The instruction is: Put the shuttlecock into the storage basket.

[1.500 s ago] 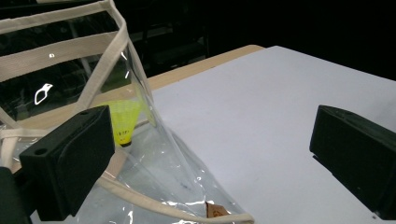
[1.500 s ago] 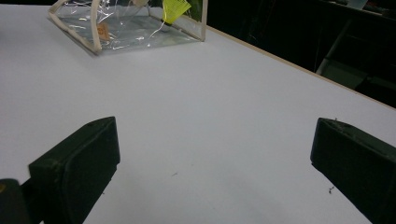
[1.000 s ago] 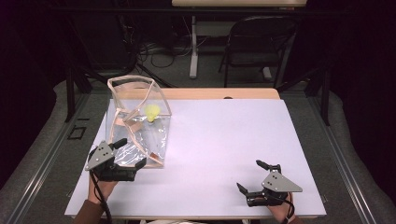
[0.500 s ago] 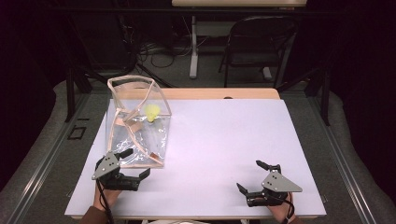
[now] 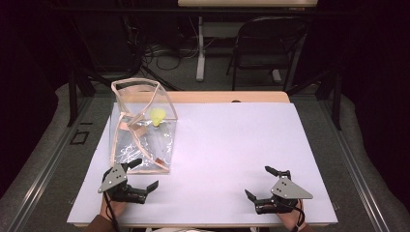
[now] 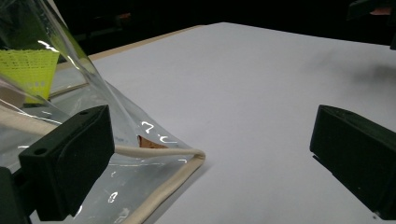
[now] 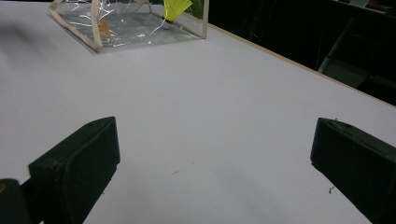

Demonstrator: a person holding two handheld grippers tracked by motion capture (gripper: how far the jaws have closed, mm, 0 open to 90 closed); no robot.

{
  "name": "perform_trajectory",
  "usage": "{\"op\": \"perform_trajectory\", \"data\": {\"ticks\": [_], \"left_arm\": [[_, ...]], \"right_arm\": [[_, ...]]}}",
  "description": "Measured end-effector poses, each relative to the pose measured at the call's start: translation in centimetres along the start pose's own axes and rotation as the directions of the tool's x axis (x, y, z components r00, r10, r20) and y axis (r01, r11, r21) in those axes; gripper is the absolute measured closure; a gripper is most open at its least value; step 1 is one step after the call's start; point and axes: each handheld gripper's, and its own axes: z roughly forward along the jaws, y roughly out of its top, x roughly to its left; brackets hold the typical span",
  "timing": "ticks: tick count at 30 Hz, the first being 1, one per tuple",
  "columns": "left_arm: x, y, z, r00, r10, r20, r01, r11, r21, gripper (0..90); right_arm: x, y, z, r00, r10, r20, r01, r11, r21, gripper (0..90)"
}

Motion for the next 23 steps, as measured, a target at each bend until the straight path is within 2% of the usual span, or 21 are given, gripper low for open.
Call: {"op": "perform_trajectory", "data": {"ticks": [4,5,10,12,13,15,18,23], "left_arm": [[0.0,-0.8,0.4,0.9999,-0.005,0.011,0.005,0.9996,0.026,0.0],[-0.1,-0.9,0.4,0.9999,0.008,0.013,-0.008,0.9997,0.022,0.0],[-0.3,-1.0,0.6,0.9994,0.018,0.028,-0.018,0.9995,0.025,0.0],[-0.2,-1.0,0.7,0.9982,0.016,0.058,-0.018,0.9993,0.031,0.0],[-0.2,-1.1,0.8,0.9989,0.016,0.043,-0.017,0.9995,0.025,0.0],[-0.1,-1.0,0.8,0.9982,0.018,0.058,-0.02,0.9993,0.032,0.0],[-0.3,-1.0,0.9,0.9989,0.025,0.04,-0.026,0.9992,0.029,0.0],[-0.3,-1.1,1.1,0.9986,0.026,0.046,-0.027,0.9989,0.038,0.0]], "right_arm": [[0.0,0.0,0.0,1.0,0.004,0.002,-0.004,1.0,0.004,0.9],[0.0,0.0,0.0,1.0,0.003,0.003,-0.003,1.0,0.005,0.9],[0.0,0.0,-0.1,1.0,-0.004,0.002,0.004,1.0,0.003,0.9],[0.0,0.0,0.0,1.0,-0.002,0.0,0.002,1.0,0.002,0.9],[0.0,0.0,0.0,1.0,-0.001,-0.001,0.001,1.0,0.004,0.9],[0.0,-0.1,0.0,1.0,0.002,-0.002,-0.002,1.0,0.005,0.8],[-0.1,-0.1,0.0,1.0,0.002,-0.001,-0.002,1.0,0.005,0.9],[-0.1,-0.1,0.0,1.0,0.002,0.0,-0.002,1.0,0.002,0.9]]}}
